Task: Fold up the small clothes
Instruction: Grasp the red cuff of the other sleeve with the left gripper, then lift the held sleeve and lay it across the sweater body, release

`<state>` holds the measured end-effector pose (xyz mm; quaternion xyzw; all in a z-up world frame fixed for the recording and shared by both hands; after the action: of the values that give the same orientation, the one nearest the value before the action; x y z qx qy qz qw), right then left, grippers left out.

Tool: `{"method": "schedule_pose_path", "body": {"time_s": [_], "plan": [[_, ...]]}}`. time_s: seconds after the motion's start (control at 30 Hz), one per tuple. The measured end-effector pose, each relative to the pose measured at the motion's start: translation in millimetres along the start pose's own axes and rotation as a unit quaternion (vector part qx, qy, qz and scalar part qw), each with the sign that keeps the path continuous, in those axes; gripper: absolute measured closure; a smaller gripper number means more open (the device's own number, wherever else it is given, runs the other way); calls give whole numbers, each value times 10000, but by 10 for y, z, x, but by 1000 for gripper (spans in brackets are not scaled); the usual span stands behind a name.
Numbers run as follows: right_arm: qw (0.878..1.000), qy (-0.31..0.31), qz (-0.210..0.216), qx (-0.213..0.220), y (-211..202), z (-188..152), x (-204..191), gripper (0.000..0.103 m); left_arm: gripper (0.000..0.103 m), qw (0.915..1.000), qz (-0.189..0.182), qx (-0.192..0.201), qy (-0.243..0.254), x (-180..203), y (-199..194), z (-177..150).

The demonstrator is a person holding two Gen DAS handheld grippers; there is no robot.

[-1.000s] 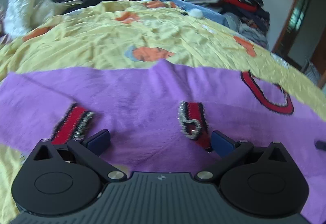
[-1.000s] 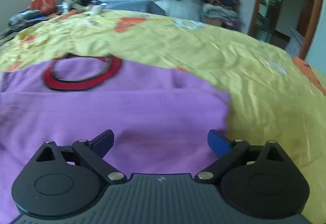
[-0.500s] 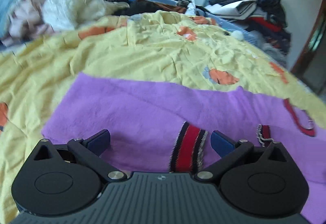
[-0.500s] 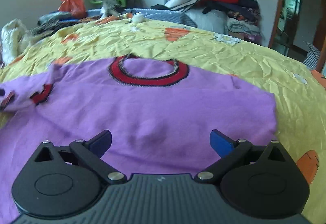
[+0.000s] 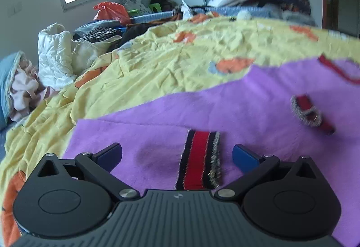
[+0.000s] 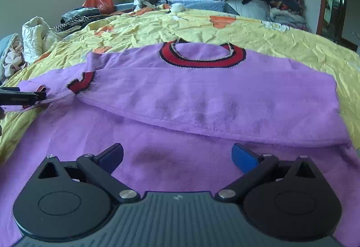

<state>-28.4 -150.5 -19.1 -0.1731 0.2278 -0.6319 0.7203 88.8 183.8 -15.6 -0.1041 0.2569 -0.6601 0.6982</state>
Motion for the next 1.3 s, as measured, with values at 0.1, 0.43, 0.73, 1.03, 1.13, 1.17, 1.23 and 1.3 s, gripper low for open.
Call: {"method": "schedule_pose_path", "body": {"time_s": [0.1,0.43,0.73,1.03,1.13,1.17,1.23,1.3], "plan": [[9998,-193,-47,55,-25,-27,-63,0,11,9996,-91,-31,-247,-137,-2,-69],[9994,-342,34,83,-15,-106,-234,0,91,9854,-653,-275,-1550,-747,-4,-72],[9979,-646,-24,-24,-9,-159,-311,0,92,9369,-940,-54,-3367,-1648,-225,217],[9976,-677,-115,-52,-108,-153,-234,0,92,9290,-1505,390,-3359,-1256,-647,1399],[9981,-596,-130,-42,-189,-159,-137,0,92,9318,-1703,564,-3157,-757,-689,1777],[9983,-557,-132,-61,-207,-163,-100,0,92,9305,-1806,624,-3125,-571,-699,1878],[9987,-491,-138,-82,-261,-164,-14,0,92,9289,-2021,744,-3013,-123,-736,2051],[9985,-498,-182,-94,-299,-163,60,0,92,9279,-2205,786,-2901,316,-756,2140]]}}
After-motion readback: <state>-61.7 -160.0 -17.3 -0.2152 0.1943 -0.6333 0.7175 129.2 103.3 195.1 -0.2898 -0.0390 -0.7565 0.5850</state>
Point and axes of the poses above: each gripper's, at about its wrist camera, not at the fingertips, and y roughly the way its jaws point, x to its right, z to its top, the point moved 6 cm from there along y, roughly the way its jaws point, and after that the axes turned 9 degrees about x, right-handed, at the moved point
